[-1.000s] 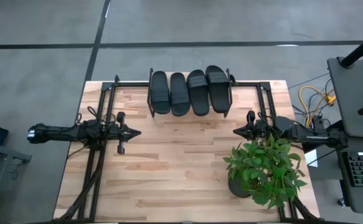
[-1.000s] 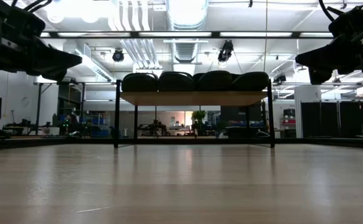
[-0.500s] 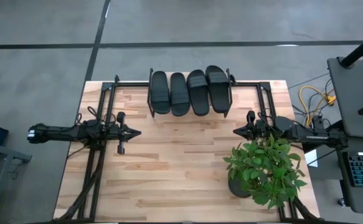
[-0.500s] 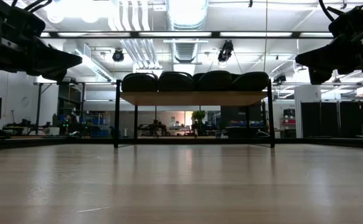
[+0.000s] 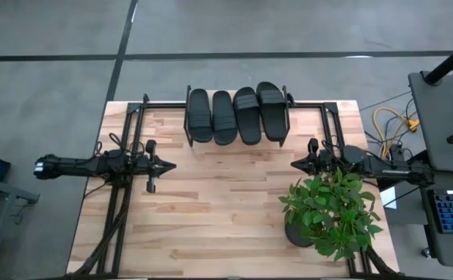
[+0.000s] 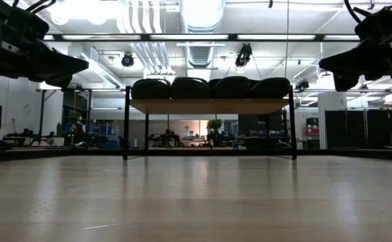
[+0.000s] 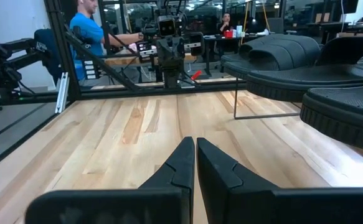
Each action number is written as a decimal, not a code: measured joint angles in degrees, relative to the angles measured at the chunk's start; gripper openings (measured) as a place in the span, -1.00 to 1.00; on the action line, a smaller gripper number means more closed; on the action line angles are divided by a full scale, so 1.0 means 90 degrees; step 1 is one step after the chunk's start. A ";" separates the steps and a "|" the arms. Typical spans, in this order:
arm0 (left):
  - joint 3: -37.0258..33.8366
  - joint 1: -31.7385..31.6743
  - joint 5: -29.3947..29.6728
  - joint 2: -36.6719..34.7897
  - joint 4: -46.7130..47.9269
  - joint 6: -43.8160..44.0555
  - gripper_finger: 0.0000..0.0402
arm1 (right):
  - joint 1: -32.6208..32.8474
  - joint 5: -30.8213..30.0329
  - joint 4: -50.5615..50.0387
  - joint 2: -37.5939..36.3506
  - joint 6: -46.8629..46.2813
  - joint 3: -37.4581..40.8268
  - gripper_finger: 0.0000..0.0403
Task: Pick and place slides into the shelf
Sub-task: Return to Home Position
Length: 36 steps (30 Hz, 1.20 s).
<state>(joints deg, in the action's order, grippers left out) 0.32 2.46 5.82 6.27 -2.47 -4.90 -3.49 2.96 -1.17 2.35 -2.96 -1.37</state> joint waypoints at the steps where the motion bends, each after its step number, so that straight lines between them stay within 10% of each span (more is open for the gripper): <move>1: 0.0000 0.0000 0.0000 -0.0004 -0.0001 0.0001 -1.00 | 0.0000 0.0000 0.0000 0.0000 0.0002 0.0000 -0.96; 36: 0.0000 -0.0002 -0.0002 0.0094 0.0001 -0.0001 -1.00 | 0.0000 0.0000 -0.0002 0.0000 0.0005 0.0000 -0.96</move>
<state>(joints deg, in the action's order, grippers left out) 0.32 2.44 5.80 7.11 -2.46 -4.91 -3.49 2.96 -1.19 2.35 -2.91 -1.37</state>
